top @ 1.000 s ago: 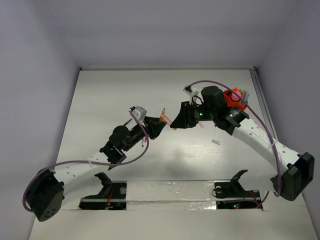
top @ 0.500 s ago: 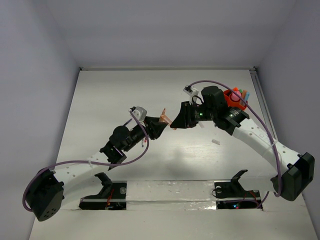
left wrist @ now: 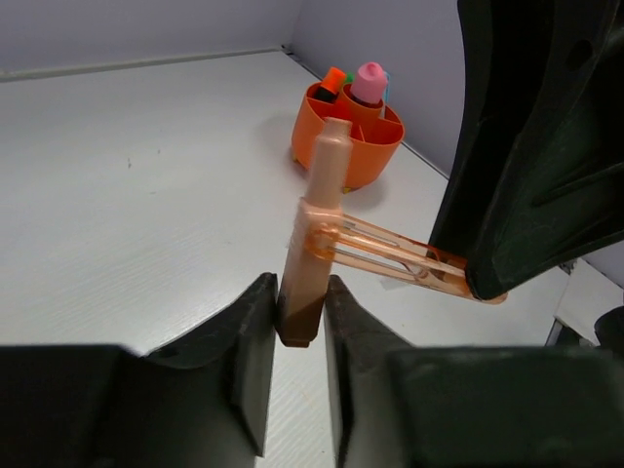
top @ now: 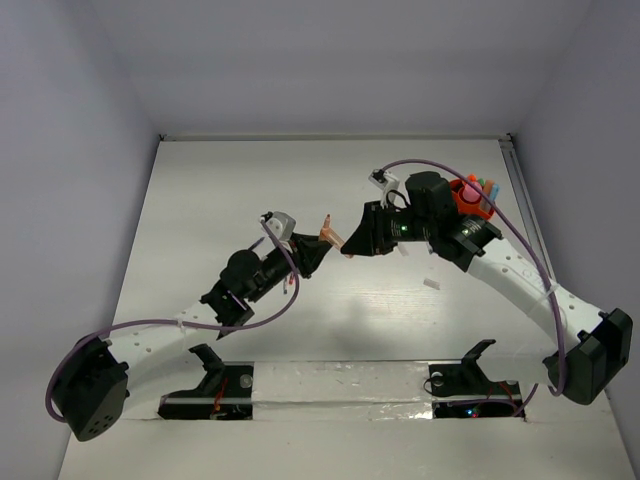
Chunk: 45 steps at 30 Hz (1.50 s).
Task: Sort the stationery into containers
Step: Pick up the pen from the center of the board, then close the pen cap on the pen.
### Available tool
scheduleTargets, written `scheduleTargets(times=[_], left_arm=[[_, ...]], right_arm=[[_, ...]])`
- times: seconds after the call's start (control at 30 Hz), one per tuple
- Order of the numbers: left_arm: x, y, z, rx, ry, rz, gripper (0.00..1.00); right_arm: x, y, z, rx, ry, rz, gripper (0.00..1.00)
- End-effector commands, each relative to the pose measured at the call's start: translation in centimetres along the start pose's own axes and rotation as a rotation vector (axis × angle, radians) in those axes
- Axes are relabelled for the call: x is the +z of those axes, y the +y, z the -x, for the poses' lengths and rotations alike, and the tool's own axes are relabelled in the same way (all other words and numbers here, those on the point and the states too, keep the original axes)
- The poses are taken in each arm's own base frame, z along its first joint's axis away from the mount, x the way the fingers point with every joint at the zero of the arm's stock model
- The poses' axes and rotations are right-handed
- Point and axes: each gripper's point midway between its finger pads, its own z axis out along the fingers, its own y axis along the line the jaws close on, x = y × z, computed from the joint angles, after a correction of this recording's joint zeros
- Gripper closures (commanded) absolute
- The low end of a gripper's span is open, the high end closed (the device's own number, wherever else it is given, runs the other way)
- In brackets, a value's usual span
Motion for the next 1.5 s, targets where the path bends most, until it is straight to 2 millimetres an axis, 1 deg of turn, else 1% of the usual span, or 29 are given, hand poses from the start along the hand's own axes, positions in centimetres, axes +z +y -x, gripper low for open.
scheduleTargets(times=[0.0, 0.07, 0.1, 0.13, 0.2, 0.27, 0.4, 0.43, 0.53, 0.6, 0.67, 0.8, 0.83, 0.93, 1.0, 1.03, 1.07, 1.13, 1.2, 1.3, 1.47], left_arm=[[0.7, -1.1, 3.0, 0.014, -0.074, -0.026, 0.86], [0.7, -1.0, 3.1, 0.015, -0.074, -0.022, 0.94], [0.7, -1.0, 3.3, 0.015, -0.078, -0.019, 1.0], [0.6, -1.0, 3.2, 0.015, -0.076, -0.015, 1.0], [0.5, -0.9, 3.5, 0.014, -0.082, -0.011, 1.0], [0.4, -0.8, 3.3, 0.014, -0.074, -0.002, 1.0], [0.3, -0.5, 3.0, 0.007, -0.062, 0.012, 1.0], [0.2, -0.3, 2.7, 0.007, -0.055, 0.021, 1.0], [-0.1, -0.1, 2.5, 0.007, -0.047, 0.032, 1.0], [-0.3, 0.0, 2.4, 0.007, -0.045, 0.036, 1.0], [-0.4, 0.0, 2.1, 0.005, -0.038, 0.034, 1.0], [-0.4, -1.1, 1.6, 0.002, -0.017, -0.021, 1.0], [-0.4, -1.6, 1.3, 0.001, -0.004, -0.044, 1.0], [-0.4, -2.1, 1.2, 0.0, 0.007, -0.061, 1.0], [-0.5, -2.2, 1.4, 0.002, 0.002, -0.061, 1.0], [-0.5, -2.2, 1.5, 0.0, 0.003, -0.061, 1.0], [-0.6, -2.3, 1.8, 0.0, -0.005, -0.064, 1.0], [-0.7, -2.8, 2.0, -0.003, -0.008, -0.078, 1.0], [-0.8, -2.9, 2.2, -0.003, -0.012, -0.082, 1.0], [-0.8, -3.1, 2.5, -0.005, -0.016, -0.085, 1.0], [-0.9, -3.6, 2.8, -0.008, -0.022, -0.099, 1.0]], right_arm=[[-1.5, 2.5, 2.1, -0.049, -0.068, 0.052, 1.0], [-1.5, 2.4, 2.1, -0.048, -0.066, 0.047, 1.0], [-1.5, 2.3, 2.0, -0.047, -0.061, 0.043, 1.0], [-1.6, 2.1, 2.3, -0.049, -0.07, 0.035, 1.0], [-1.7, 1.8, 2.2, -0.049, -0.067, 0.02, 1.0], [-1.8, 1.8, 2.4, -0.054, -0.073, 0.009, 1.0], [-2.4, 1.2, 3.2, -0.077, -0.096, -0.058, 1.0], [-2.5, 0.7, 3.6, -0.092, -0.112, -0.093, 1.0], [-3.3, 0.1, 4.6, -0.117, -0.147, -0.162, 1.0], [-3.8, 0.2, 5.3, -0.133, -0.174, -0.182, 1.0], [-4.0, -0.2, 6.1, -0.146, -0.201, -0.213, 1.0], [-4.3, -0.3, 8.1, -0.167, -0.276, -0.244, 1.0], [-4.4, -0.2, 9.1, -0.178, -0.315, -0.254, 1.0], [-4.1, -0.2, 10.5, -0.189, -0.356, -0.262, 1.0], [-4.0, 0.0, 11.5, -0.204, -0.385, -0.258, 1.0], [-3.7, -0.4, 11.9, -0.204, -0.391, -0.274, 1.0], [-3.8, -0.1, 12.5, -0.213, -0.411, -0.273, 1.0], [-3.6, -0.2, 13.2, -0.221, -0.426, -0.282, 1.0], [-3.6, 0.1, 14.1, -0.231, -0.45, -0.276, 1.0], [-3.1, 0.3, 14.4, -0.237, -0.438, -0.263, 1.0], [-1.9, 0.6, 13.6, -0.231, -0.384, -0.213, 1.0]])
